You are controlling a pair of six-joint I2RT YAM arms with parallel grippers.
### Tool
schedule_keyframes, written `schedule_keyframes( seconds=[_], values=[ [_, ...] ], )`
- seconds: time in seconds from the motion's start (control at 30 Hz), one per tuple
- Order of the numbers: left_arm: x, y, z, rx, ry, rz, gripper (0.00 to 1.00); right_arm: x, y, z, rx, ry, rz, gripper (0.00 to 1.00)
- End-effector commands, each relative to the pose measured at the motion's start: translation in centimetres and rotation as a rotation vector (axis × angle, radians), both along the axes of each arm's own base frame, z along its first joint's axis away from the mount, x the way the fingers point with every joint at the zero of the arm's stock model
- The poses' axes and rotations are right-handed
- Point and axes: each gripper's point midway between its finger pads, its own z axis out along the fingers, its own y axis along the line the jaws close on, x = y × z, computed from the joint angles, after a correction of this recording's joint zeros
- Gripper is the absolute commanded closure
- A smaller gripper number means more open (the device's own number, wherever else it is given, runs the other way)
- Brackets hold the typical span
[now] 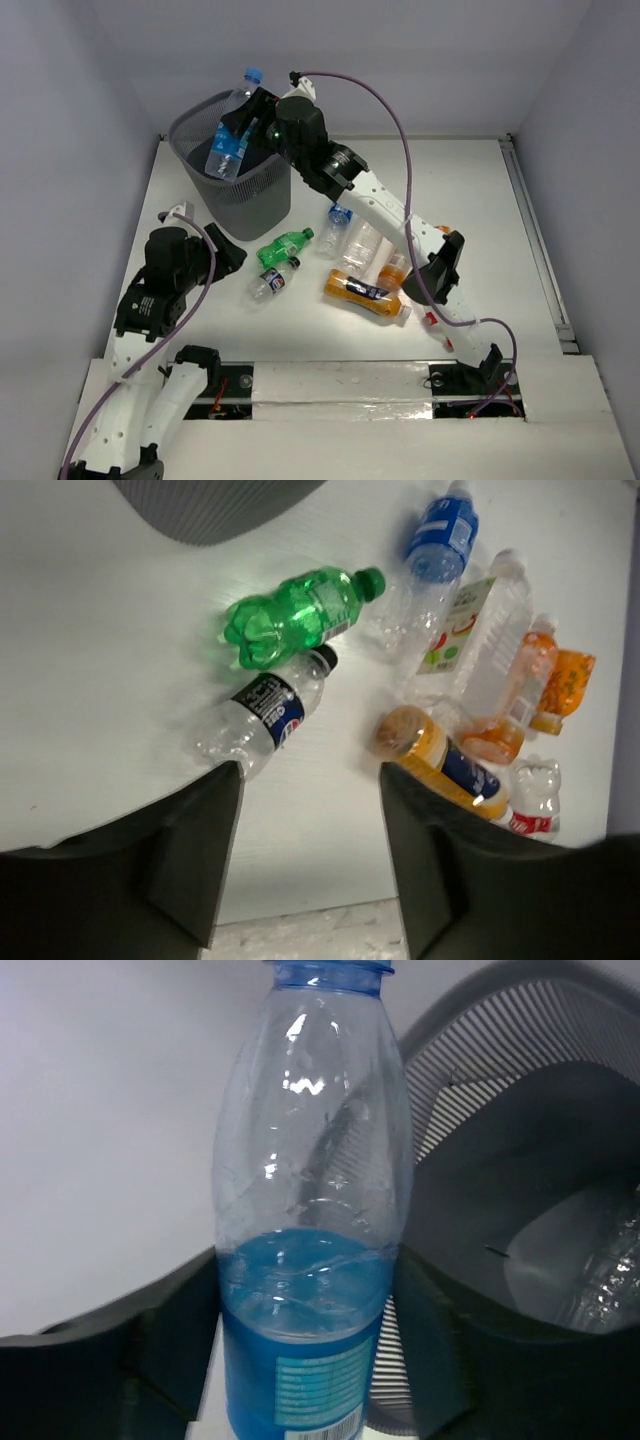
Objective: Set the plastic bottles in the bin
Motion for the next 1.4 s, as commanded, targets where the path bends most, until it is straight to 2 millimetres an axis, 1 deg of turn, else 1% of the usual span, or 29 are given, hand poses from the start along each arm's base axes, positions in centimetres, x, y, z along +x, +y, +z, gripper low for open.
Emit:
schedule_keyframes(
  seconds=[0.0,0.1,0.2,0.4,0.47,0.5,0.53,0.57,0.6,0.63,0.67,0.7,0.73,0.77,0.8,0.83,0.87,0.9,0.93,0.97,1.0,1.03,1.07,1.1,1.13,1.2,1.23,1.33,1.37],
  values=[
    [-0.7,-0.5,-2.0,0.014,0.061,-0.038,0.40,0.0,-3.5,8.8,0.212,-0.117,-0.080,0.27],
    [-0.9,-1.1,-3.5,0.024,0.104,-0.080,0.32,0.3,-3.2,7.3,0.167,-0.101,-0.082,0.13],
    [-0.9,-1.2,-4.9,0.060,0.147,-0.106,0.30,0.8,-3.3,6.0,0.119,-0.088,-0.083,0.03],
    [-0.4,-1.3,-6.5,0.131,0.202,-0.157,0.28,1.0,-3.5,4.7,0.062,-0.072,-0.072,0.00],
    [-0.3,-1.7,-7.1,0.161,0.224,-0.199,0.28,0.4,-4.2,5.6,0.052,-0.089,-0.069,0.01],
    [-0.2,-1.7,-7.2,0.171,0.228,-0.207,0.28,0.2,-4.6,6.1,0.032,-0.110,-0.070,0.04],
    [-0.2,-2.0,-7.4,0.183,0.234,-0.232,0.28,0.0,-4.8,5.4,0.000,-0.107,-0.068,0.07],
    [-0.2,-2.4,-7.4,0.204,0.236,-0.273,0.28,-1.1,-6.4,7.6,-0.016,-0.158,-0.072,0.18],
    [-0.1,-2.8,-7.4,0.212,0.231,-0.293,0.28,-1.8,-6.9,8.0,-0.033,-0.176,-0.061,0.51],
    [-0.1,-3.4,-7.4,0.218,0.226,-0.323,0.28,-2.0,-6.8,5.9,-0.086,-0.162,-0.042,0.66],
    [0.0,-3.9,-7.6,0.232,0.230,-0.354,0.28,-2.7,-7.4,5.7,-0.106,-0.177,-0.026,0.77],
    [-0.3,-4.8,-7.7,0.244,0.227,-0.398,0.28,-5.2,-9.5,9.3,-0.075,-0.261,0.000,0.85],
    [-0.4,-5.3,-7.8,0.250,0.229,-0.423,0.28,-6.1,-10.1,8.8,-0.087,-0.269,0.016,0.85],
    [-0.4,-5.7,-8.0,0.258,0.232,-0.444,0.28,-6.4,-10.1,4.0,-0.162,-0.209,0.044,0.86],
    [-0.3,-5.9,-8.8,0.277,0.254,-0.465,0.28,-7.6,-10.7,3.2,-0.174,-0.212,0.076,0.85],
    [-0.1,-6.1,-9.1,0.288,0.256,-0.477,0.28,-9.8,-12.7,5.2,-0.135,-0.250,0.087,0.84],
    [0.0,-6.4,-9.7,0.301,0.273,-0.489,0.28,-10.7,-13.3,4.2,-0.143,-0.243,0.104,0.82],
    [0.3,-6.3,-9.9,0.317,0.271,-0.492,0.28,-11.8,-13.3,-0.5,-0.197,-0.189,0.162,0.72],
    [0.5,-6.1,-10.1,0.334,0.280,-0.494,0.28,-13.7,-14.9,0.4,-0.178,-0.209,0.180,0.66],
    [1.1,-6.1,-9.5,0.351,0.270,-0.491,0.28,-14.5,-15.6,-0.8,-0.193,-0.195,0.194,0.58],
    [1.4,-6.0,-9.7,0.370,0.284,-0.489,0.27,-15.4,-16.0,-4.7,-0.243,-0.143,0.227,0.43],
    [1.9,-5.5,-9.6,0.401,0.278,-0.472,0.27,-16.2,-16.9,-6.0,-0.268,-0.129,0.233,0.36],
    [2.5,-5.8,-8.9,0.414,0.259,-0.470,0.27,-17.4,-18.4,-5.9,-0.274,-0.145,0.233,0.31],
    [2.8,-5.7,-8.8,0.425,0.255,-0.463,0.27,-18.1,-19.0,-9.0,-0.324,-0.101,0.254,0.22],
    [3.1,-5.6,-8.7,0.438,0.250,-0.462,0.26,-19.1,-19.7,-10.6,-0.361,-0.068,0.282,0.20],
    [3.2,-5.7,-9.5,0.446,0.280,-0.474,0.26,-20.6,-20.8,-11.5,-0.378,-0.060,0.311,0.14],
    [3.2,-6.1,-10.0,0.434,0.288,-0.492,0.25,-21.3,-21.2,-13.4,-0.403,-0.029,0.335,0.14],
    [3.1,-6.5,-11.6,0.437,0.347,-0.530,0.25,-22.7,-22.2,-14.5,-0.404,-0.008,0.354,0.13],
    [3.2,-6.6,-11.8,0.440,0.356,-0.533,0.26,-22.9,-22.5,-15.6,-0.416,0.009,0.357,0.13]
  ],
)
